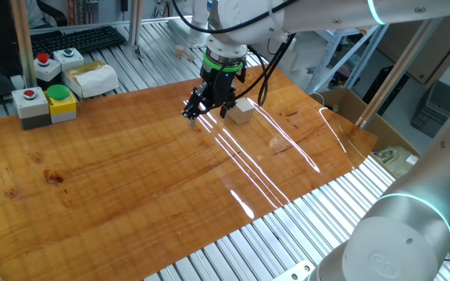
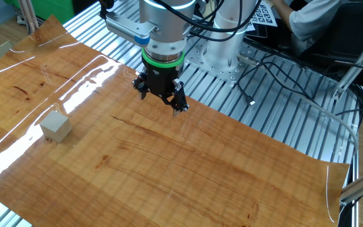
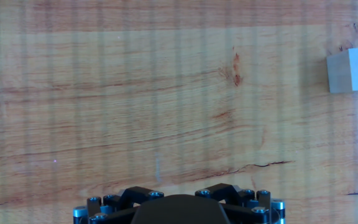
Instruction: Hold a small block with the gripper and sweep it from left to right on the table
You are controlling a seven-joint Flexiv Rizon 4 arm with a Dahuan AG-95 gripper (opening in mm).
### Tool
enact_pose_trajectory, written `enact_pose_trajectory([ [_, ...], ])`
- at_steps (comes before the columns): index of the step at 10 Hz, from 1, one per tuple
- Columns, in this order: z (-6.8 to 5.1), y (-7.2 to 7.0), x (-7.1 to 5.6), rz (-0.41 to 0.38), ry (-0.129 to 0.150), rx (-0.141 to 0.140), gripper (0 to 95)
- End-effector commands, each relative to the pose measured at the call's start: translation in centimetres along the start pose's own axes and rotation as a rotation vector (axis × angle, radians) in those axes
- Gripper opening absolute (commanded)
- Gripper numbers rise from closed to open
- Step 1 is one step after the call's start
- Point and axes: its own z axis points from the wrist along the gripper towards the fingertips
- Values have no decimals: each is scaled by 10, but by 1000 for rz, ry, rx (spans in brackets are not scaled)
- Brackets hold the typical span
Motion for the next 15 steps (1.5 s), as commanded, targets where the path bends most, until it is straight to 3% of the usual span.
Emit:
enact_pose_trajectory([
  [1, 0, 0, 0, -42, -47, 6, 0],
  [9, 7, 2, 4, -41, -45, 8, 0],
  [15, 22, -15, -1, -41, -49, 7, 0],
])
